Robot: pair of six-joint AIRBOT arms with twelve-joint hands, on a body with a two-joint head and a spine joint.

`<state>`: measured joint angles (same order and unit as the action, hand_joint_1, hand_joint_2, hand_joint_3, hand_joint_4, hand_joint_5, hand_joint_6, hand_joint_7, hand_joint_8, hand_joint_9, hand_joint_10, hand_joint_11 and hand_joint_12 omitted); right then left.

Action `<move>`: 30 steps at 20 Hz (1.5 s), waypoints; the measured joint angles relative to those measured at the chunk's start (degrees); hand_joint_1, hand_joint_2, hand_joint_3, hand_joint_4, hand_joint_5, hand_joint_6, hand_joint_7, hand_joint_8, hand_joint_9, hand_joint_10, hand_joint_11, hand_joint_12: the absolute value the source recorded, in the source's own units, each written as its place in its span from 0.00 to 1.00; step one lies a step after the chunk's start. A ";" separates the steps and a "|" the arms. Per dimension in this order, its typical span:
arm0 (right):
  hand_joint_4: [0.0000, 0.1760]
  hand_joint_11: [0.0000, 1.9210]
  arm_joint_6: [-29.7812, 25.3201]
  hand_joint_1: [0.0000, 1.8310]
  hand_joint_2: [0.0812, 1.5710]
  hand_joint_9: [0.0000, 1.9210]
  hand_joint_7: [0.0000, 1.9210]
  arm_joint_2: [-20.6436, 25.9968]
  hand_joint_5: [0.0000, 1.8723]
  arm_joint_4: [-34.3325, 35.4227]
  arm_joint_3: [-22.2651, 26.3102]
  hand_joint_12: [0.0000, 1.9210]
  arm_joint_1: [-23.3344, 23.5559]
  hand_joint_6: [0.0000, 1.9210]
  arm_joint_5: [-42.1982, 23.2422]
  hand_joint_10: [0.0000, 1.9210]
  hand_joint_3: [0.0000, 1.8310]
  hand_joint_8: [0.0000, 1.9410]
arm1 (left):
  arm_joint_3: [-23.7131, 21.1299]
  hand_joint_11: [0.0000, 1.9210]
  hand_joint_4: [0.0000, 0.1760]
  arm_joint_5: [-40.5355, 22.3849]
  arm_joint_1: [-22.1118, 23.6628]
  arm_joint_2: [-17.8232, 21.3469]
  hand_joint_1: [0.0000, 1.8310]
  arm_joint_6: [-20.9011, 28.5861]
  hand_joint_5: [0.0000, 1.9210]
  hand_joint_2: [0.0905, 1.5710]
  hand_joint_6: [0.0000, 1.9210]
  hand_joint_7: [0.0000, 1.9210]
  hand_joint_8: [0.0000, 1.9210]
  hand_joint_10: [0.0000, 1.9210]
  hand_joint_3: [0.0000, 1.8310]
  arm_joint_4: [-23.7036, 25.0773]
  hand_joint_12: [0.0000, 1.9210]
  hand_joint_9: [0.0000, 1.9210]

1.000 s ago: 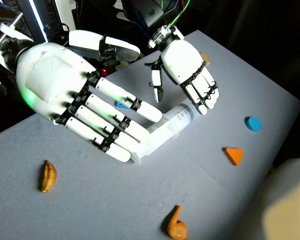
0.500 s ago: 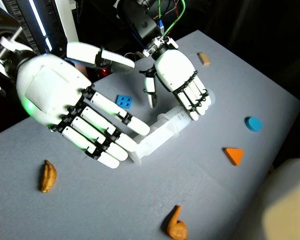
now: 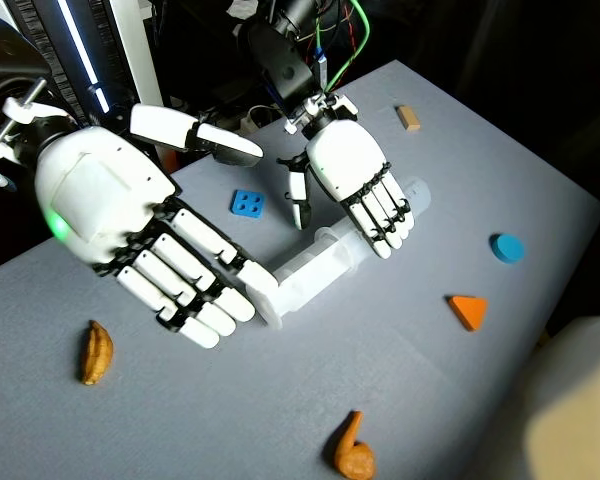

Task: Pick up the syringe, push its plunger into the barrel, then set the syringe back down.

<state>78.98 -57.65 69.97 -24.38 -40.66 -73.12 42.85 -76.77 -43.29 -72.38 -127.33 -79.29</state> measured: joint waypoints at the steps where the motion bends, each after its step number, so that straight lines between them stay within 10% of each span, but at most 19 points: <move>1: 0.39 0.02 -1.51 0.00 0.65 0.00 0.00 -0.11 0.00 0.55 -0.02 0.04 0.00 0.00 -0.15 0.00 0.00 0.00 | 0.02 0.00 0.00 0.02 -0.17 -0.02 0.36 0.22 0.03 0.62 0.00 0.01 0.00 0.00 0.00 -0.15 0.13 0.02; 17: 0.39 0.01 -9.81 0.00 0.66 0.00 0.00 -0.66 0.00 0.31 0.00 0.04 -0.63 0.00 -0.09 0.00 0.00 0.00 | 5.62 0.00 0.00 3.76 -1.18 -1.33 0.34 2.69 0.06 0.63 0.00 0.07 0.00 0.00 0.00 2.25 0.25 0.08; 23: 0.39 0.01 -11.67 0.00 0.66 0.00 0.00 -0.66 0.00 0.44 0.00 0.04 -1.05 0.00 0.09 0.00 0.00 0.00 | 5.73 0.03 0.00 3.74 -1.55 -1.33 0.45 3.30 0.20 0.66 0.00 0.21 0.00 0.00 0.00 3.54 0.44 0.22; 28: 0.42 0.00 -11.58 0.00 0.66 0.00 0.00 -0.72 0.00 1.49 0.00 0.13 -1.05 0.00 0.02 0.00 0.00 0.00 | 5.81 0.27 0.00 3.91 -1.70 -1.40 0.55 3.54 0.42 0.72 0.01 0.43 0.00 0.01 0.00 5.88 0.39 0.43; 29: 0.43 0.00 -11.13 0.00 0.66 0.00 0.00 -0.72 0.01 1.60 0.00 0.14 -1.05 0.00 -0.04 0.00 0.00 0.00 | 5.84 0.32 0.00 3.96 -1.70 -1.44 0.60 3.56 0.44 0.73 0.48 0.46 0.01 0.01 0.00 6.14 0.39 0.47; 30: 0.43 0.00 -10.51 0.00 0.66 0.00 0.00 -0.72 0.01 1.62 0.00 0.15 -1.05 0.00 -0.11 0.00 0.00 0.00 | 5.84 0.34 0.00 3.98 -1.70 -1.44 0.60 3.56 0.42 0.75 0.61 0.48 0.01 0.02 0.00 6.23 0.41 0.50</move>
<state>68.47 -58.37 71.59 -24.38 -41.71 -73.23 48.69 -72.79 -44.99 -73.82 -123.76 -73.06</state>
